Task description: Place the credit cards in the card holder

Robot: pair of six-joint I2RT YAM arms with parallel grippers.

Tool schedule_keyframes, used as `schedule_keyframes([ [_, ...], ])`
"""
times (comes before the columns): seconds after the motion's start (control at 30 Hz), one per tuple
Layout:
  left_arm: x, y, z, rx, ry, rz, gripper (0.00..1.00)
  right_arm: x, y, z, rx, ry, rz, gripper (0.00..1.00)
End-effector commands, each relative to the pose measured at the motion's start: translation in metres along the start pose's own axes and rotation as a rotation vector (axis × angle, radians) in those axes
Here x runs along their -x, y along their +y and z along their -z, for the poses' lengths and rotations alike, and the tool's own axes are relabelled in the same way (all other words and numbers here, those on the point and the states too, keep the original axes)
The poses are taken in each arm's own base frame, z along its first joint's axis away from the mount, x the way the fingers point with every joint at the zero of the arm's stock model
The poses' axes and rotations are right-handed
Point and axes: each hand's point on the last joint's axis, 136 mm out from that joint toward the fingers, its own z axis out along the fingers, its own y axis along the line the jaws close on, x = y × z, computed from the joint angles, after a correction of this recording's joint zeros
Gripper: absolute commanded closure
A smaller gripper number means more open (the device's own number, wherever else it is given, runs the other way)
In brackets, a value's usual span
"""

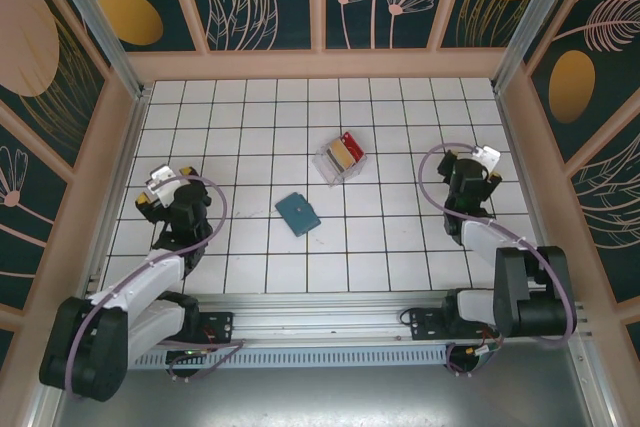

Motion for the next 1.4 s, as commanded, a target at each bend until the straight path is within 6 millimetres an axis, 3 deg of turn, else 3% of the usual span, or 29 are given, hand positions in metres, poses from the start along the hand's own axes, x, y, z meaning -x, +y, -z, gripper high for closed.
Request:
schedule_keyframes([
  [0.0, 0.024, -0.002, -0.004, -0.048, -0.135, 0.087, 0.01, 0.018, -0.001, 0.002, 0.054, -0.135, -0.051, 0.09],
  [0.1, 0.015, -0.003, -0.009, -0.107, -0.159, 0.111, 0.01, 0.011, 0.012, 0.016, 0.194, -0.193, -0.012, 0.01],
  [0.2, 0.012, -0.005, -0.016, -0.111, -0.169, 0.109, 0.01, 0.003, 0.012, 0.022, 0.225, -0.214, -0.011, 0.01],
  [0.3, 0.015, -0.019, -0.020, -0.185, -0.198, 0.065, 0.01, -0.001, 0.009, 0.024, 0.234, -0.224, -0.019, 0.01],
  [0.33, 0.006, -0.025, -0.026, -0.216, -0.175, 0.048, 0.01, -0.003, 0.012, 0.023, 0.244, -0.219, -0.008, 0.01],
  [0.43, -0.003, -0.055, -0.040, -0.306, -0.102, -0.033, 0.01, -0.010, 0.031, 0.020, 0.332, -0.190, 0.049, 0.01],
  [0.47, -0.003, -0.060, -0.042, -0.320, -0.106, -0.045, 0.01, -0.019, 0.036, 0.015, 0.355, -0.163, 0.069, 0.01],
  [0.5, -0.005, -0.063, -0.045, -0.329, -0.084, -0.048, 0.01, -0.016, 0.040, 0.010, 0.354, -0.188, 0.078, 0.01],
  [0.67, -0.005, -0.052, -0.026, -0.398, -0.175, -0.003, 0.01, -0.021, 0.041, 0.007, 0.363, -0.143, 0.084, 0.01],
  [0.77, -0.008, -0.057, -0.037, -0.370, -0.129, -0.022, 0.01, -0.021, 0.042, 0.006, 0.358, -0.138, 0.088, 0.01],
  [1.37, -0.009, -0.055, -0.036, -0.370, -0.126, -0.023, 0.01, -0.021, 0.042, 0.006, 0.357, -0.139, 0.090, 0.01],
])
